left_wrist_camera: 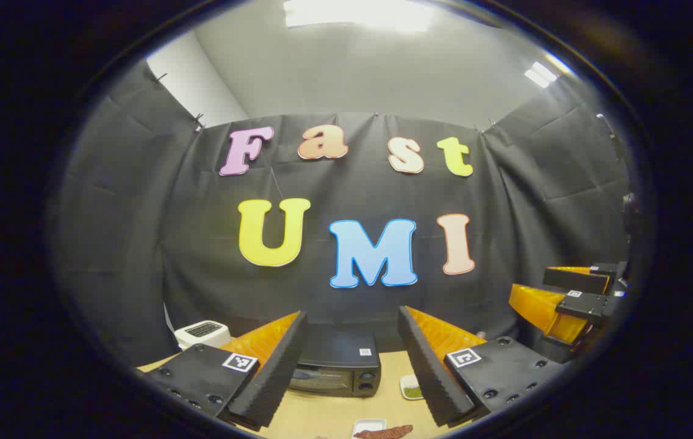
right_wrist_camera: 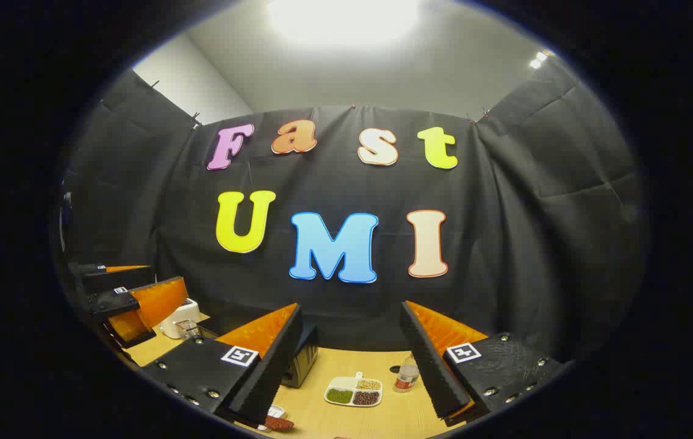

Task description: Open the electric oven with the left hand, put the food in, and close the electric oven.

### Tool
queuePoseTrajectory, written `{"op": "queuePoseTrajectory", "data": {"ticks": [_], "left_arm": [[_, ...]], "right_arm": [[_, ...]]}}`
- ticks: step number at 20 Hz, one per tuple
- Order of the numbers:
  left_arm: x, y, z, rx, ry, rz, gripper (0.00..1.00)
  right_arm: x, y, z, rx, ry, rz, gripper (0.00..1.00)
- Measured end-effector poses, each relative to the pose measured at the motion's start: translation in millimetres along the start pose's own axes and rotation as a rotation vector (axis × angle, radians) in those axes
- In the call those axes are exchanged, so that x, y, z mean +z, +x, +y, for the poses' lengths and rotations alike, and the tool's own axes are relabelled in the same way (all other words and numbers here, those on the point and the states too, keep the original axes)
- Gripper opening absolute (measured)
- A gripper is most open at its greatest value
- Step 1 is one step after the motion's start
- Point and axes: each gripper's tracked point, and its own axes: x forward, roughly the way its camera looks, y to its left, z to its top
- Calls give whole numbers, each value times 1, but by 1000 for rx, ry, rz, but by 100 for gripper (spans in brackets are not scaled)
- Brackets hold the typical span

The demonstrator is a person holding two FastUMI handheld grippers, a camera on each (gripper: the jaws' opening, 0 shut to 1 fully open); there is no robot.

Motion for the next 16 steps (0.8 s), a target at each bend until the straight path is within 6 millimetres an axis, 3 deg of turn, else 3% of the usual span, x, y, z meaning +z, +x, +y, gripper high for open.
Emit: {"op": "queuePoseTrajectory", "data": {"ticks": [2, 4, 5, 9, 16], "left_arm": [[3, 7, 7, -11, -13, 4, 100], [3, 9, 19, -22, -11, 4, 95], [5, 11, 25, -27, -13, 0, 100], [8, 17, 44, -44, -14, -10, 92], [13, 29, 59, -59, -11, -16, 100]], "right_arm": [[4, 1, 2, -31, -2, 0, 96], [7, 2, 12, -40, -3, 5, 96], [8, 3, 17, -42, -7, 3, 96], [9, 8, 31, -59, -9, 9, 96], [17, 18, 41, -79, -19, -6, 96]]}}
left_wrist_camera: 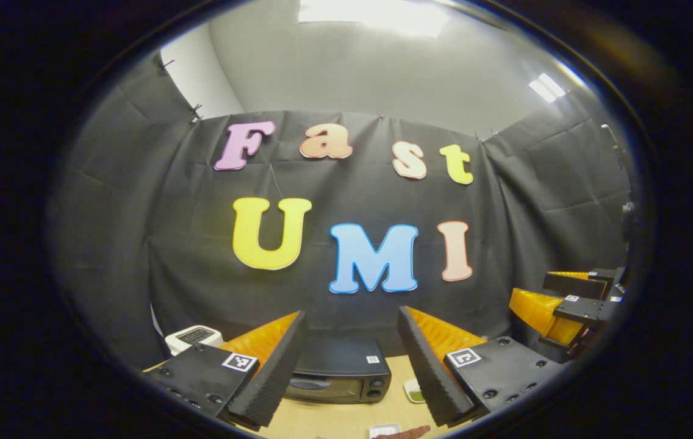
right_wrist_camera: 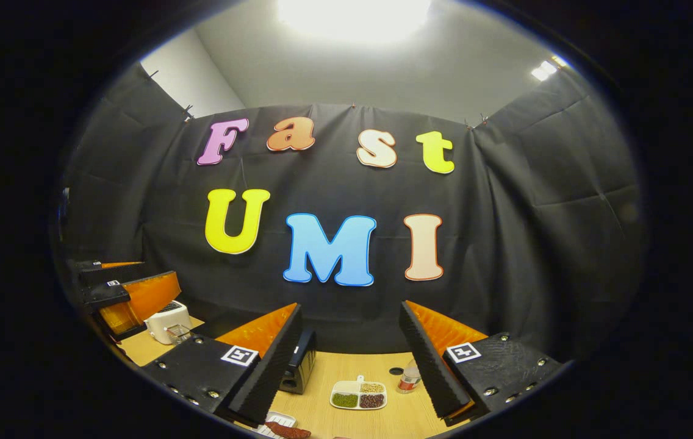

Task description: Open the electric oven with the left hand, put the food in, and close the electric oven.

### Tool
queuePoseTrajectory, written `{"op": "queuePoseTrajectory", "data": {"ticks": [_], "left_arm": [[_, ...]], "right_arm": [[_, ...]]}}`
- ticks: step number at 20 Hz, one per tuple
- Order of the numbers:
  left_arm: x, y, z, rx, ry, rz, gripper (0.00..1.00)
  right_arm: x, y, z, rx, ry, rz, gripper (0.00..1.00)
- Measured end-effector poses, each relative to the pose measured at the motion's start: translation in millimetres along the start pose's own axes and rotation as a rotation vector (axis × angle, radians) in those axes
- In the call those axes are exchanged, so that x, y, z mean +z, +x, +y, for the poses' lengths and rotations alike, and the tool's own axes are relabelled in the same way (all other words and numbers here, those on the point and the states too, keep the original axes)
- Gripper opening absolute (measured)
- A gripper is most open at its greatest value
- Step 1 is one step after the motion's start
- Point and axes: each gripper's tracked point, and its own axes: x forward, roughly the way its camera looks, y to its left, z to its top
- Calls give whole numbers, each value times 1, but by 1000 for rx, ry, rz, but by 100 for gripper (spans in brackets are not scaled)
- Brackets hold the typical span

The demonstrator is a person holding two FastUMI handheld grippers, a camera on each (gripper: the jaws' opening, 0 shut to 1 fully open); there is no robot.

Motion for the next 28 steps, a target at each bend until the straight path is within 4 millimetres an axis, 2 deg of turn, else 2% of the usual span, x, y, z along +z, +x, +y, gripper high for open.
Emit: {"op": "queuePoseTrajectory", "data": {"ticks": [5, 11, 17, 18, 23, 24, 28], "left_arm": [[-11, 13, 8, -13, 11, 21, 100], [-54, 32, 24, -21, 27, 88, 100], [-135, 71, 47, -21, 27, 213, 92], [-147, 79, 49, -22, 25, 237, 100], [-217, 112, 71, -5, -13, 352, 97], [-229, 116, 76, 6, -25, 368, 100], [-260, 132, 83, 8, 19, 399, 97]], "right_arm": [[-12, 5, -5, -31, -1, 43, 96], [-28, 3, -4, -37, -25, 86, 96], [-50, 0, -5, -39, -46, 145, 96], [-53, 0, -7, -43, -52, 151, 96], [-64, 0, -16, -75, -45, 183, 96], [-66, 1, -19, -83, -42, 185, 96], [-71, 4, -26, -112, -40, 196, 96]]}}
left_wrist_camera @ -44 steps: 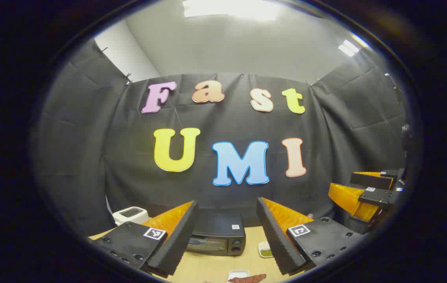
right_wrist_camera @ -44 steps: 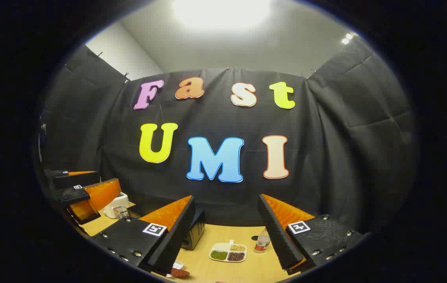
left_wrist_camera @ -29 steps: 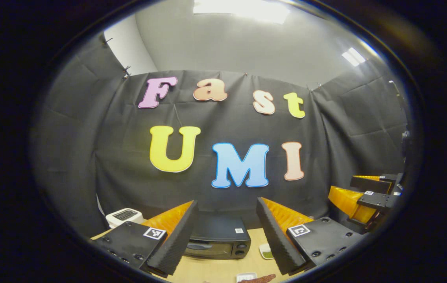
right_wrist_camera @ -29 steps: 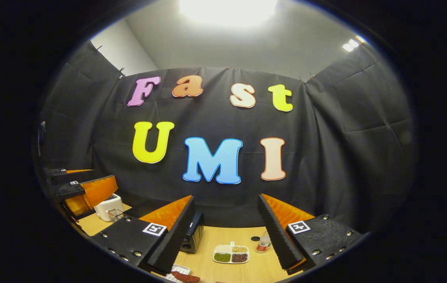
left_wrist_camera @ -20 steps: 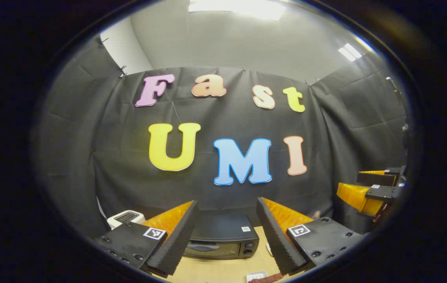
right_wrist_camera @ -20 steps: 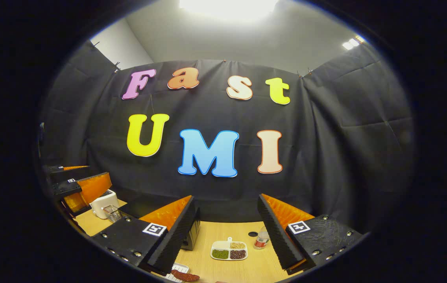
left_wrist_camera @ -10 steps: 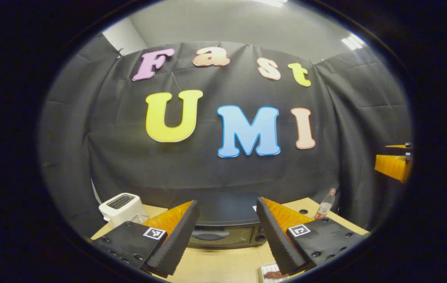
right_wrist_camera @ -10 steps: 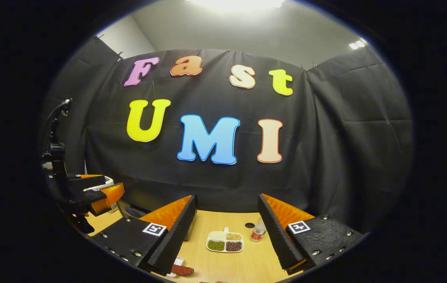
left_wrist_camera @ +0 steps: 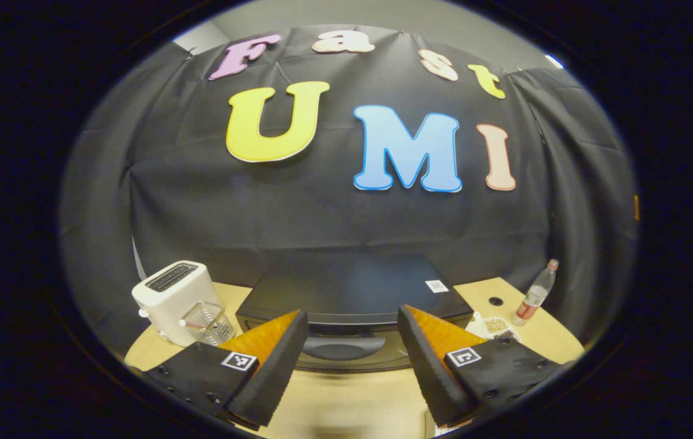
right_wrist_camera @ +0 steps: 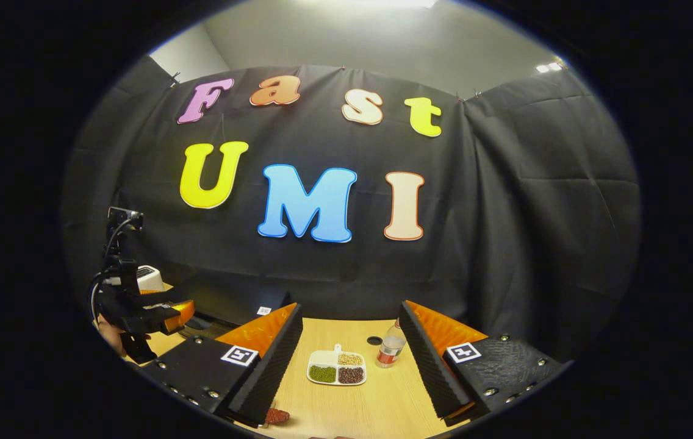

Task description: Open the electric oven with the left hand, put the food in, and close the electric oven.

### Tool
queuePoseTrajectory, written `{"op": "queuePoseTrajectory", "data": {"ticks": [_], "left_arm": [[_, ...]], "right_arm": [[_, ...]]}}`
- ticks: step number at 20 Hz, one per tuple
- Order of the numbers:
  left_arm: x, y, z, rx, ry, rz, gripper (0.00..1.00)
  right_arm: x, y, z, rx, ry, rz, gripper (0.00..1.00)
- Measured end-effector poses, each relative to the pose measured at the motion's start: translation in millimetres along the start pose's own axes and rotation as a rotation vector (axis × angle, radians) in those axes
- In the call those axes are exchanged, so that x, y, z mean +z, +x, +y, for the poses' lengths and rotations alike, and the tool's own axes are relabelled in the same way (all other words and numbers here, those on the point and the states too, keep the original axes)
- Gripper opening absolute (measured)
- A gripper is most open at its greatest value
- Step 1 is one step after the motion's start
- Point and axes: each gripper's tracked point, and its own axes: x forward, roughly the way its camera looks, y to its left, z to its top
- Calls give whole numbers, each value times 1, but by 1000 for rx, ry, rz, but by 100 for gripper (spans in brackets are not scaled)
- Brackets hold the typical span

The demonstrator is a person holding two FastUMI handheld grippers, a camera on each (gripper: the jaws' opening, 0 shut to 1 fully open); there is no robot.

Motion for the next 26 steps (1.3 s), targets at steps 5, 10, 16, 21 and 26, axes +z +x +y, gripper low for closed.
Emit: {"op": "queuePoseTrajectory", "data": {"ticks": [5, 10, 16, 21, 26], "left_arm": [[-27, 27, 0, -6, -19, 53, 97], [-46, 48, 9, 8, -11, 97, 100], [-55, 60, 16, 23, 16, 106, 98], [-57, 55, 14, 22, 20, 116, 98], [-61, 44, 13, 21, 26, 120, 98]], "right_arm": [[-6, 4, -5, -26, 11, 15, 96], [-14, 8, -1, -23, 13, 38, 96], [-19, 13, 1, -29, 17, 54, 96], [-18, 13, 9, -16, 16, 51, 96], [-19, 10, 14, 0, 5, 48, 96]]}}
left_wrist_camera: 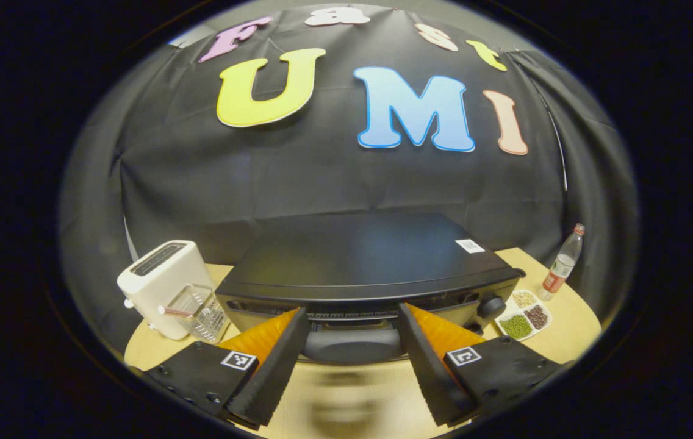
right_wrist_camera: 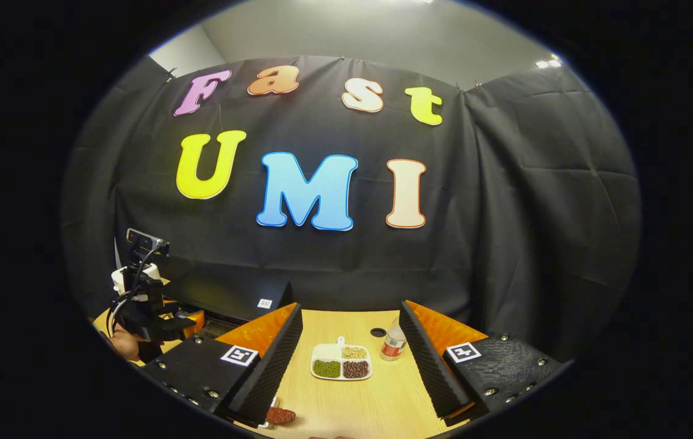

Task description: Open the electric oven with the left hand, put the food in, and close the electric oven.

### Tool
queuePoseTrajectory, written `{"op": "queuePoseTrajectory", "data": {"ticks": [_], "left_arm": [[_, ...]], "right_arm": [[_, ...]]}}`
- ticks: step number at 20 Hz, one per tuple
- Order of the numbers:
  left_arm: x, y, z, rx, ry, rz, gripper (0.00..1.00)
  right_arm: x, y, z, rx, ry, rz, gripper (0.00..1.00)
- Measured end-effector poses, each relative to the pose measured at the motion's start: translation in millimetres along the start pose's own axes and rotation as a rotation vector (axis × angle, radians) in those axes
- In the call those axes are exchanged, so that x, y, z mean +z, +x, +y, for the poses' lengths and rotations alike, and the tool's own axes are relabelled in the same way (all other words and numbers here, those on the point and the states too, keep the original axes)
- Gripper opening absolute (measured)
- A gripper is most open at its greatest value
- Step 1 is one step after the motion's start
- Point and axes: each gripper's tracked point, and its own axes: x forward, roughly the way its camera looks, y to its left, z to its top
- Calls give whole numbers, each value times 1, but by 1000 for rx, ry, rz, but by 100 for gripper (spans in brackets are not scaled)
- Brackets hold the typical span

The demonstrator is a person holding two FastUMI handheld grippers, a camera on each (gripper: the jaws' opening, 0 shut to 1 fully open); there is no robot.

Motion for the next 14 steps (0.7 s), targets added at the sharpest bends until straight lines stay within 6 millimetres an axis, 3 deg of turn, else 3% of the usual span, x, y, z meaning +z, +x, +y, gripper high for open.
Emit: {"op": "queuePoseTrajectory", "data": {"ticks": [4, 6, 7, 11, 14], "left_arm": [[-7, -9, 0, 5, -1, 3, 92], [-12, -15, -1, 6, 3, 6, 100], [-14, -17, -1, 6, 7, 6, 98], [-28, -26, -4, -4, 11, 15, 100], [-39, -34, -5, -5, 18, 22, 92]], "right_arm": [[-3, -5, -1, 3, -3, 6, 96], [-3, -7, -2, 0, -5, 5, 96], [-3, -8, -3, -1, -6, 4, 91], [-3, -12, -6, -6, -6, 6, 91], [-6, -15, -6, -5, -13, 10, 91]]}}
